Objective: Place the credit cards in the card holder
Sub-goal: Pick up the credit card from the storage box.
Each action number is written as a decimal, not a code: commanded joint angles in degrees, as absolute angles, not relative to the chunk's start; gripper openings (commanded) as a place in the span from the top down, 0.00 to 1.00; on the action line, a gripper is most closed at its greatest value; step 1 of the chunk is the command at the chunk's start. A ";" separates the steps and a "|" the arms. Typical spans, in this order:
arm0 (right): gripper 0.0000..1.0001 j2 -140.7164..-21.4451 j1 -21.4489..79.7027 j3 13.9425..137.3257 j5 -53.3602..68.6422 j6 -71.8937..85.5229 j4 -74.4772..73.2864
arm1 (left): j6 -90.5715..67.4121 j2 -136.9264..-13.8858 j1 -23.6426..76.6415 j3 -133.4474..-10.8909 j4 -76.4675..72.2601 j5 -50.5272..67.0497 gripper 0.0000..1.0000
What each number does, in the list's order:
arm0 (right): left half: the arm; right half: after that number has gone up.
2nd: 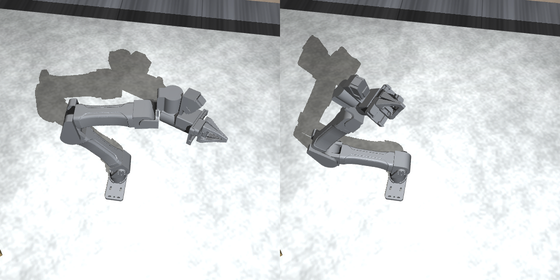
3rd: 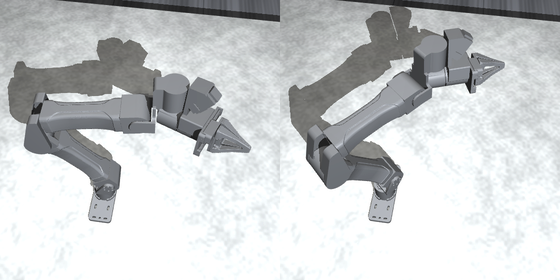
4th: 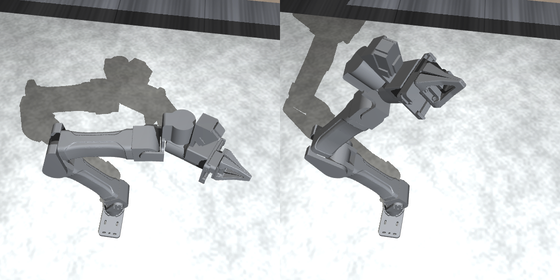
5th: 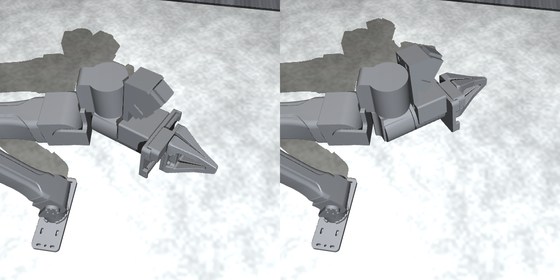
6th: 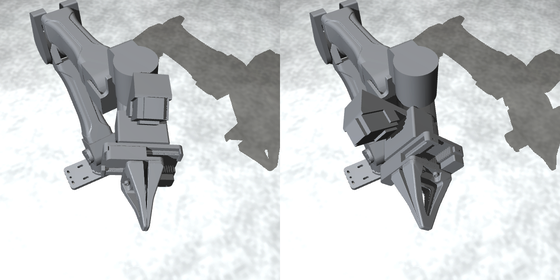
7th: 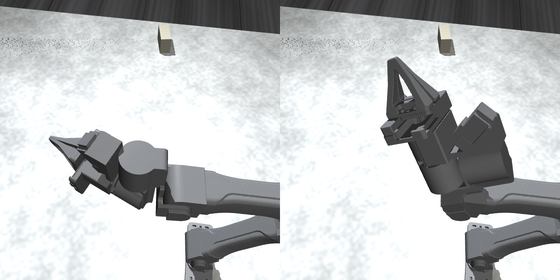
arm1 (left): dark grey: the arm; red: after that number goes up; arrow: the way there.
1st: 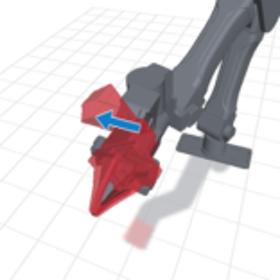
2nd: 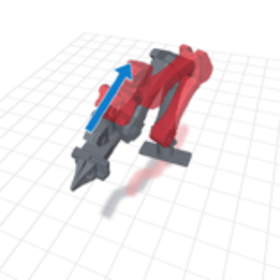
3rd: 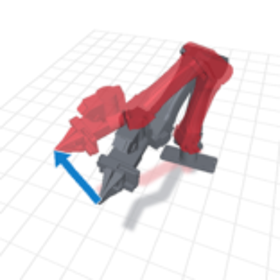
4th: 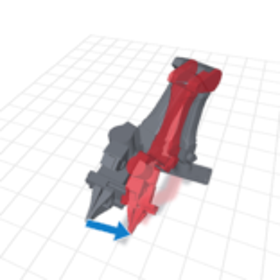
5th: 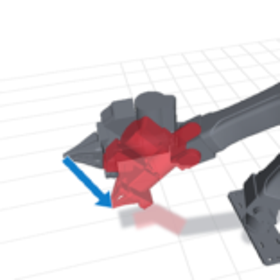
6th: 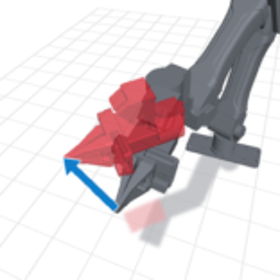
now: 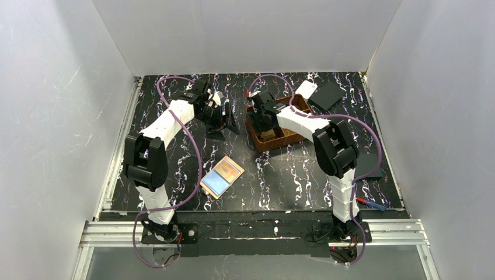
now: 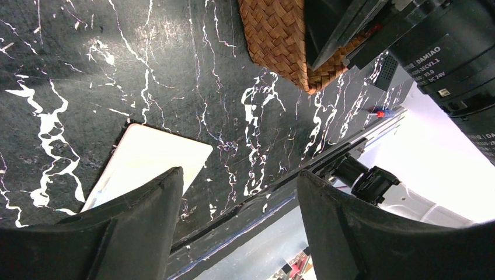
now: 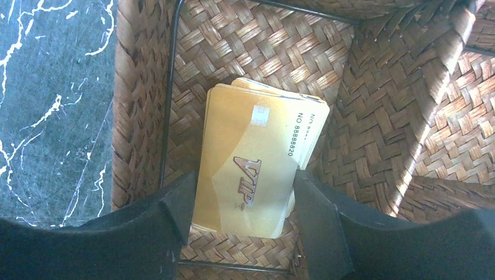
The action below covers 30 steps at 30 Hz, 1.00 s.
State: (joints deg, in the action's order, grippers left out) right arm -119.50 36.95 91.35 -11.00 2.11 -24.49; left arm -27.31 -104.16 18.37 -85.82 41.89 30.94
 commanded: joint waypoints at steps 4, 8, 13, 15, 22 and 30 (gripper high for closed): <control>0.26 -121.73 37.22 91.05 -11.73 5.41 -25.90 | -27.60 -100.28 18.32 -84.77 41.76 32.28 0.30; 0.29 -121.37 37.27 91.39 -13.00 5.33 -26.05 | -27.60 -100.16 18.31 -84.54 41.75 32.25 0.31; 0.35 -118.84 37.29 91.27 -12.58 5.10 -24.04 | -27.68 -100.21 18.32 -84.55 41.62 32.21 0.31; 0.38 -117.83 37.29 90.92 -12.18 5.26 -22.50 | -27.74 -100.20 18.37 -84.55 41.57 32.28 0.31; 0.46 -114.54 37.32 89.89 -9.98 6.92 -19.68 | -27.77 -99.52 18.28 -84.30 41.50 31.83 0.30; 0.51 -109.19 37.27 84.59 -11.73 7.95 -13.93 | -29.15 -99.56 17.46 -83.49 39.29 33.68 0.30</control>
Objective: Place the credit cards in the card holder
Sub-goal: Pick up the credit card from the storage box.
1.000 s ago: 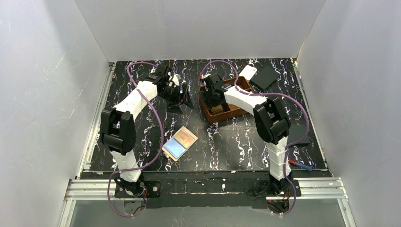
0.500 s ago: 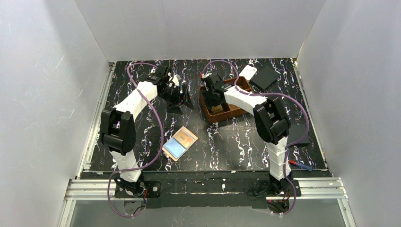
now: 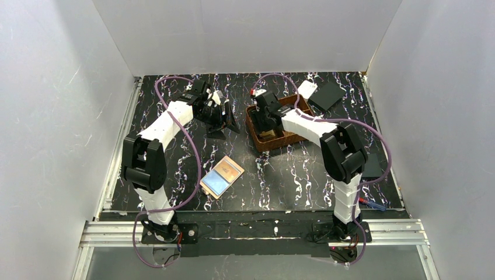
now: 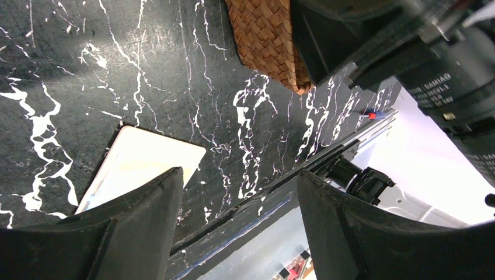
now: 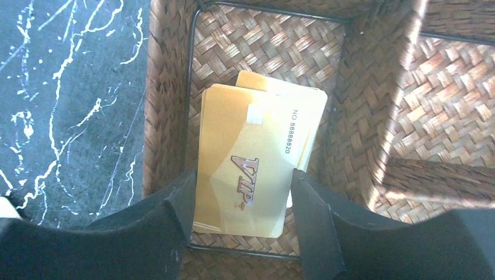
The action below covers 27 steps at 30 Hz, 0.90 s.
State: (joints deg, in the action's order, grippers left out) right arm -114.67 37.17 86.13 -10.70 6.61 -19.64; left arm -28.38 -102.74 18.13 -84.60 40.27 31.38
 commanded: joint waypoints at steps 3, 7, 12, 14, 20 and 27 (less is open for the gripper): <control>0.52 -107.62 37.22 83.57 -13.22 8.09 -13.42 | -31.05 -99.81 16.66 -83.34 37.28 35.79 0.30; 0.53 -104.58 36.62 80.37 -12.54 8.61 -10.00 | -35.42 -100.67 16.01 -82.71 32.77 39.89 0.30; 0.55 -100.85 33.16 73.73 -5.42 10.23 -1.80 | -46.57 -103.36 15.90 -81.46 19.73 45.31 0.32; 0.56 -99.80 30.97 71.85 1.64 11.04 1.62 | -49.91 -104.96 16.10 -82.06 15.99 45.95 0.35; 0.60 -98.35 26.72 68.34 15.24 14.90 7.42 | -53.19 -109.69 17.87 -86.66 11.44 44.31 0.39; 0.60 -99.16 25.53 68.25 17.90 16.88 7.88 | -53.25 -114.35 20.12 -90.52 9.44 42.51 0.43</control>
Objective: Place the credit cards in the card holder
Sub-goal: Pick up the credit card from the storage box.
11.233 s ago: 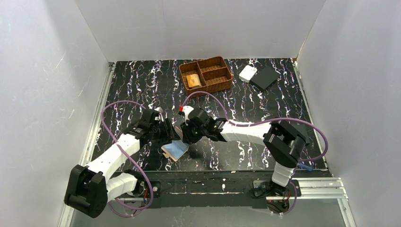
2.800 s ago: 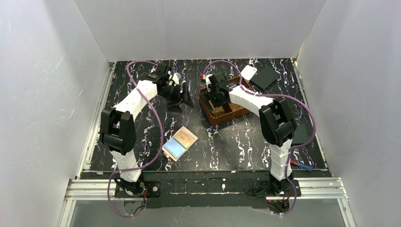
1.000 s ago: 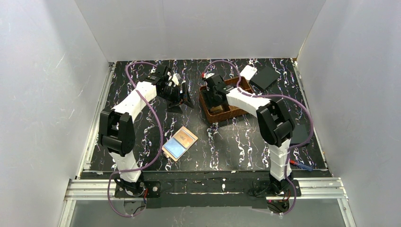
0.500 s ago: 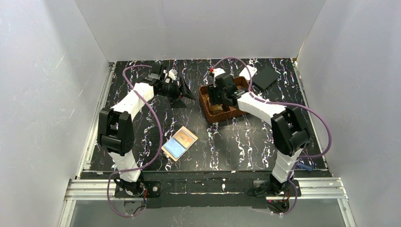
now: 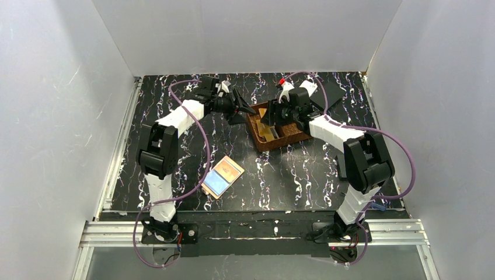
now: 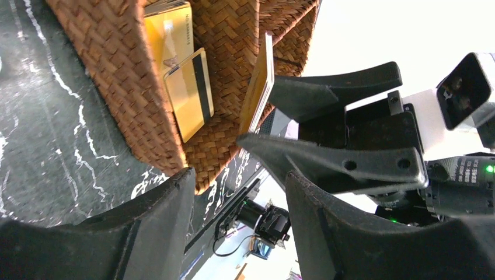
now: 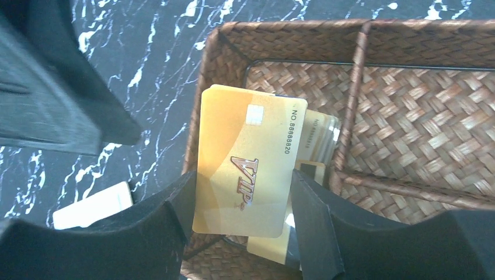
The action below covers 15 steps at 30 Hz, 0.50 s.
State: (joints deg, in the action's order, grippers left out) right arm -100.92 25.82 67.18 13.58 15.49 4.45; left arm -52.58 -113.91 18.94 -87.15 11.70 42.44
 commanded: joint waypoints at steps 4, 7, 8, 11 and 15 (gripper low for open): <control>0.60 -98.76 25.21 67.58 19.19 17.14 8.34 | -52.55 -115.38 20.82 -92.16 8.79 43.32 0.43; 0.61 -98.70 24.82 67.53 20.71 17.53 8.45 | -51.64 -115.26 21.02 -92.32 8.60 42.57 0.50; 0.62 -98.70 24.67 67.46 21.05 17.70 8.48 | -51.14 -115.35 21.07 -92.53 8.78 42.26 0.52; 0.63 -98.32 24.22 66.80 21.88 18.16 9.06 | -49.56 -116.34 21.49 -94.36 10.75 41.32 0.57; 0.66 -97.96 24.00 66.15 22.62 18.05 9.44 | -49.65 -118.38 21.93 -96.71 11.69 40.73 0.58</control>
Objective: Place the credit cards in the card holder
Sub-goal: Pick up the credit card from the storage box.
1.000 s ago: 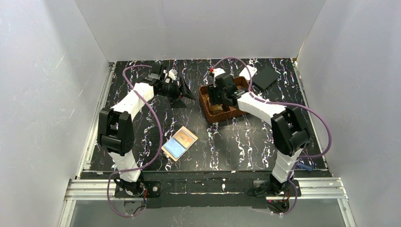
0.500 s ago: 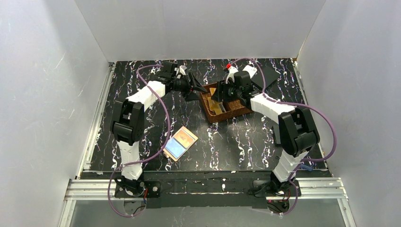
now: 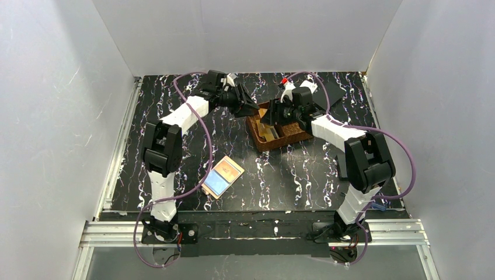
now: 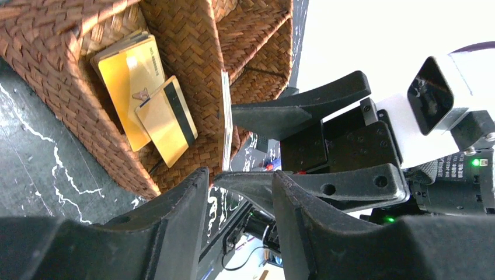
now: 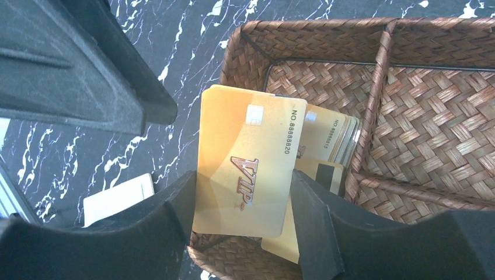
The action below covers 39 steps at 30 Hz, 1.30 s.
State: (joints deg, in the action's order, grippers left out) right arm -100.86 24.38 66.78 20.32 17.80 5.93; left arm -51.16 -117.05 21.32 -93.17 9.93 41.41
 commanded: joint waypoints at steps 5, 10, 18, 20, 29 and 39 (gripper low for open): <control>0.66 -97.72 23.99 65.77 22.82 17.87 9.49 | -49.99 -121.76 23.13 -100.98 12.15 41.63 0.59; 0.65 -96.93 23.89 65.49 22.68 17.76 9.58 | -50.10 -123.29 23.38 -102.07 12.67 41.33 0.65; 0.59 -95.37 23.99 65.49 20.80 16.98 8.36 | -51.78 -124.49 23.50 -102.34 10.01 44.14 0.84; 0.57 -95.54 23.99 66.25 20.87 16.88 7.57 | -52.19 -124.49 23.60 -102.26 9.26 44.92 0.88; 0.14 -94.47 21.25 69.54 22.50 19.96 -3.77 | -54.79 -124.49 20.87 -101.25 -1.97 54.00 1.00; 0.22 -92.12 13.55 64.24 42.22 36.02 5.62 | -50.35 -122.52 19.90 -102.09 -3.34 63.92 1.00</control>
